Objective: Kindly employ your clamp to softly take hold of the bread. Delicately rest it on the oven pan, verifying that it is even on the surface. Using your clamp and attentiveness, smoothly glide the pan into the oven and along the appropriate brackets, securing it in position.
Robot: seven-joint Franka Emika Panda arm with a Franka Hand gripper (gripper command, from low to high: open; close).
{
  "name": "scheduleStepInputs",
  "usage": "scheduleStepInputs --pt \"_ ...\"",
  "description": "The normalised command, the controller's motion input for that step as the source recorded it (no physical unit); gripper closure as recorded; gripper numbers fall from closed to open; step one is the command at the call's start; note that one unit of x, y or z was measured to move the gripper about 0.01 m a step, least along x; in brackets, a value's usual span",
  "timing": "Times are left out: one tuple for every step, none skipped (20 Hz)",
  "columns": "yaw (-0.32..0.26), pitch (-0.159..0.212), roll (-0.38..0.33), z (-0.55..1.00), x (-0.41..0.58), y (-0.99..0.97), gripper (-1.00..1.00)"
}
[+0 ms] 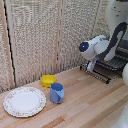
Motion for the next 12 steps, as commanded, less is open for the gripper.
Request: scheduleStepInputs --pt "0.0 0.0 0.252 0.51 0.0 -0.62 1.0" --pt "0.0 0.0 0.224 0.59 0.0 -0.7 1.0" --pt "0.0 0.0 0.204 0.65 0.0 -0.73 1.0" --pt "-0.003 0.0 0.166 0.75 0.0 -0.81 1.0" --pt "0.0 0.0 0.142 0.8 0.054 -0.88 1.0" --pt "0.0 -0.013 0.123 0.85 0.083 -0.94 1.0" --pt "0.0 -0.03 0.109 0.89 0.131 -1.0 1.0" --pt "0.0 -0.035 0.097 0.91 0.149 -1.0 1.0" --pt "0.0 -0.063 0.091 0.89 0.151 -1.0 1.0" --pt "0.0 -0.092 0.088 0.85 0.174 -1.0 1.0" --pt "0.0 -0.104 0.087 0.83 0.194 -1.0 1.0" --pt "0.0 -0.107 0.087 0.83 0.206 -1.0 1.0"
